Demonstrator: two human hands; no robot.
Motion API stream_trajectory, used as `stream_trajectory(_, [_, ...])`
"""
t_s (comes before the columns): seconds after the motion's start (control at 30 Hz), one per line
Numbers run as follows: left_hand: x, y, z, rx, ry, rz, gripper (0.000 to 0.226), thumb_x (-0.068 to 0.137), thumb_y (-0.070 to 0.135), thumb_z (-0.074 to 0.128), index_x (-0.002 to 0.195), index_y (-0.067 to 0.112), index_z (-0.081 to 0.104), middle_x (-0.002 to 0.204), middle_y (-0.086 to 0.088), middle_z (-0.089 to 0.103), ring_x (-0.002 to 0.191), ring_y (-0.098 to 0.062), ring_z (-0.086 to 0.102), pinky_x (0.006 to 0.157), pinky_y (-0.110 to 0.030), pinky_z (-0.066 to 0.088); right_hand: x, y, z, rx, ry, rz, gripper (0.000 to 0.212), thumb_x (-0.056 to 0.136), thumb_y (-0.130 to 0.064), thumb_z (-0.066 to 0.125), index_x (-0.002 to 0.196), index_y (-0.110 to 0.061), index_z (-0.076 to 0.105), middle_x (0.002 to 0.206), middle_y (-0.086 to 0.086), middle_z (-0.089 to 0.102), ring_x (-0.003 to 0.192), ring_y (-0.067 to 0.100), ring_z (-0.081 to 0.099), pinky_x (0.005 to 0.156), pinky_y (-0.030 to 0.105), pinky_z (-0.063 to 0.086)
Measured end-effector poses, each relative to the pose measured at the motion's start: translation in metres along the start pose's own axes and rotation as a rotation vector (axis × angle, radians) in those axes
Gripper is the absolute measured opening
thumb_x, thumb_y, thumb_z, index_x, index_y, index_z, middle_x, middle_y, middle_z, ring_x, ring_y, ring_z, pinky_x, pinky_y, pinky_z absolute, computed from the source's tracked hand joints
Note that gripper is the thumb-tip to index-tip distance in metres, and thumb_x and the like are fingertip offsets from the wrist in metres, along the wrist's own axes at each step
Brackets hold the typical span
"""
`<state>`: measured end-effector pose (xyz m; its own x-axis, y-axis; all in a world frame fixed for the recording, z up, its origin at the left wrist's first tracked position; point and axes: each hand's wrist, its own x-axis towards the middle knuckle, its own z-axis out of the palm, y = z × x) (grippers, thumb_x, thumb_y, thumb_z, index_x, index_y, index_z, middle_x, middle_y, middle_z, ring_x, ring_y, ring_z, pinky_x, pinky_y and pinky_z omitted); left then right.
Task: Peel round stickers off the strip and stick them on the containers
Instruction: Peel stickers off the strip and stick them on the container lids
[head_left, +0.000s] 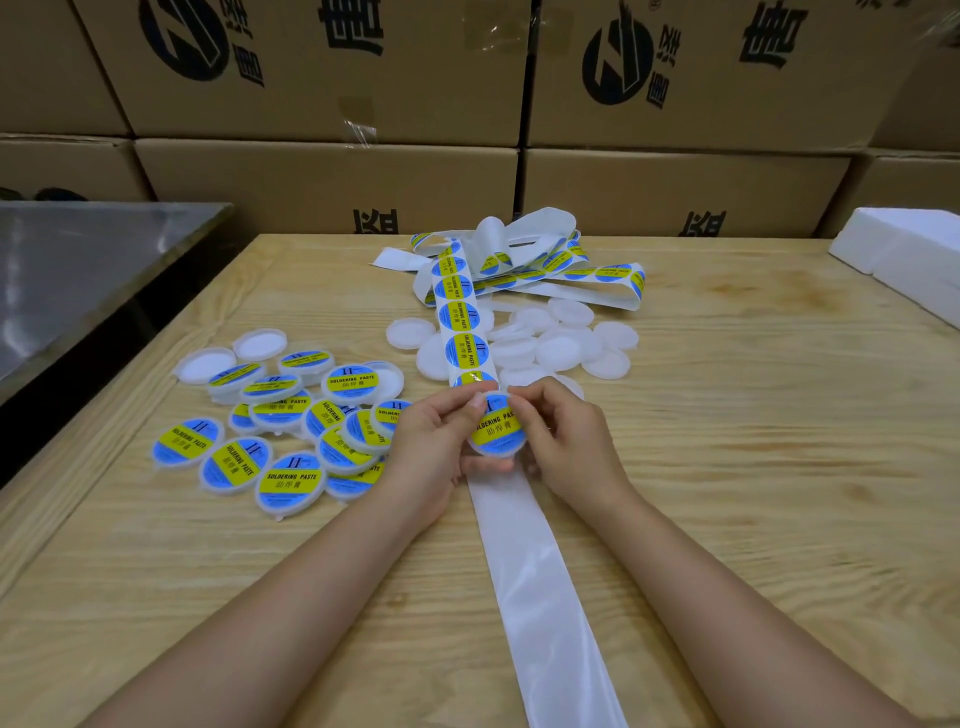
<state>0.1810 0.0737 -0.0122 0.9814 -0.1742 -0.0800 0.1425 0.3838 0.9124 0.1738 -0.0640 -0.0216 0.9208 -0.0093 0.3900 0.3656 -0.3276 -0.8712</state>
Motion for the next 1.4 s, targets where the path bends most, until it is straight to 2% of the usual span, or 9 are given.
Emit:
stream_trajectory(0.17, [0.0, 0.0, 0.001, 0.033, 0.024, 0.017, 0.019, 0.094, 0.01, 0.05, 0.103, 0.008, 0.066, 0.088, -0.007, 0.072, 0.071, -0.021, 0.07, 0.044, -0.024, 0.052, 0.001, 0.001, 0.0, 0.045, -0.008, 0.051, 0.01, 0.093, -0.018, 0.057, 0.083, -0.019, 0.059, 0.059, -0.011, 0.063, 0.045, 0.006, 0.053, 0.042, 0.024, 0.044])
stream_trajectory(0.4, [0.003, 0.006, -0.001, -0.023, -0.001, -0.05, 0.023, 0.096, 0.008, 0.044, 0.102, 0.004, 0.065, 0.082, -0.015, 0.072, 0.063, -0.024, 0.069, 0.042, -0.027, 0.053, 0.002, 0.007, 0.002, 0.058, -0.108, 0.083, 0.039, 0.068, -0.014, 0.082, 0.092, -0.031, 0.055, 0.079, -0.02, 0.067, 0.074, -0.003, 0.063, 0.063, 0.01, 0.046])
stream_trajectory(0.63, [0.003, 0.005, 0.0, 0.019, -0.019, -0.058, 0.017, 0.09, 0.014, 0.055, 0.102, 0.006, 0.064, 0.082, -0.012, 0.071, 0.064, -0.025, 0.069, 0.044, -0.027, 0.053, 0.005, 0.006, -0.002, 0.005, 0.031, 0.118, 0.027, 0.069, -0.028, 0.082, 0.072, -0.024, 0.055, 0.061, -0.014, 0.065, 0.052, 0.0, 0.054, 0.049, 0.013, 0.041])
stream_trajectory(0.77, [0.001, 0.005, -0.001, 0.014, -0.095, -0.049, 0.023, 0.086, -0.002, 0.054, 0.105, 0.007, 0.063, 0.086, -0.01, 0.073, 0.073, -0.024, 0.071, 0.052, -0.029, 0.056, 0.007, 0.004, -0.004, -0.027, 0.13, 0.168, 0.027, 0.083, -0.031, 0.069, 0.064, -0.02, 0.053, 0.054, 0.001, 0.061, 0.04, 0.009, 0.048, 0.04, 0.026, 0.039])
stream_trajectory(0.97, [0.0, 0.004, 0.001, -0.01, -0.078, -0.055, 0.027, 0.09, -0.001, 0.051, 0.114, 0.005, 0.059, 0.089, -0.008, 0.073, 0.077, -0.022, 0.071, 0.057, -0.029, 0.057, 0.008, 0.003, -0.004, -0.044, 0.174, 0.169, 0.025, 0.093, -0.024, 0.056, 0.068, -0.021, 0.054, 0.052, 0.007, 0.057, 0.038, 0.016, 0.048, 0.045, 0.033, 0.043])
stream_trajectory(1.07, [-0.002, 0.006, 0.005, 0.099, -0.011, 0.03, 0.026, 0.091, 0.0, 0.05, 0.114, 0.006, 0.061, 0.083, -0.001, 0.074, 0.073, -0.015, 0.071, 0.053, -0.025, 0.056, 0.009, 0.005, -0.004, -0.13, 0.219, 0.074, 0.01, 0.093, -0.016, 0.054, 0.098, -0.024, 0.057, 0.056, -0.007, 0.053, 0.051, 0.007, 0.049, 0.059, 0.028, 0.042])
stream_trajectory(1.17, [-0.002, 0.01, 0.006, 0.292, 0.142, 0.254, 0.027, 0.092, 0.0, 0.05, 0.102, 0.019, 0.066, 0.074, 0.01, 0.07, 0.063, -0.002, 0.063, 0.047, -0.02, 0.049, 0.01, 0.006, -0.006, -0.199, 0.33, 0.074, 0.035, 0.091, -0.011, 0.054, 0.125, -0.015, 0.048, 0.072, -0.01, 0.054, 0.068, 0.012, 0.052, 0.068, 0.027, 0.038])
stream_trajectory(1.27, [0.002, 0.019, -0.005, 0.531, 0.34, 0.492, 0.028, 0.092, 0.006, 0.049, 0.098, 0.028, 0.065, 0.079, 0.01, 0.066, 0.067, -0.003, 0.055, 0.061, -0.019, 0.044, 0.013, 0.011, -0.01, -0.35, 0.414, 0.127, 0.047, 0.085, -0.01, 0.059, 0.13, -0.01, 0.045, 0.101, -0.001, 0.055, 0.101, 0.026, 0.048, 0.089, 0.03, 0.031])
stream_trajectory(1.4, [0.012, 0.029, -0.028, 0.831, 0.542, 0.545, 0.028, 0.089, 0.007, 0.047, 0.107, 0.02, 0.064, 0.084, 0.002, 0.065, 0.068, -0.011, 0.053, 0.068, -0.021, 0.041, 0.015, 0.017, -0.013, -0.614, 0.248, 0.331, 0.07, 0.083, -0.032, 0.065, 0.143, -0.015, 0.032, 0.146, 0.006, 0.035, 0.133, 0.03, 0.027, 0.105, 0.033, 0.017])
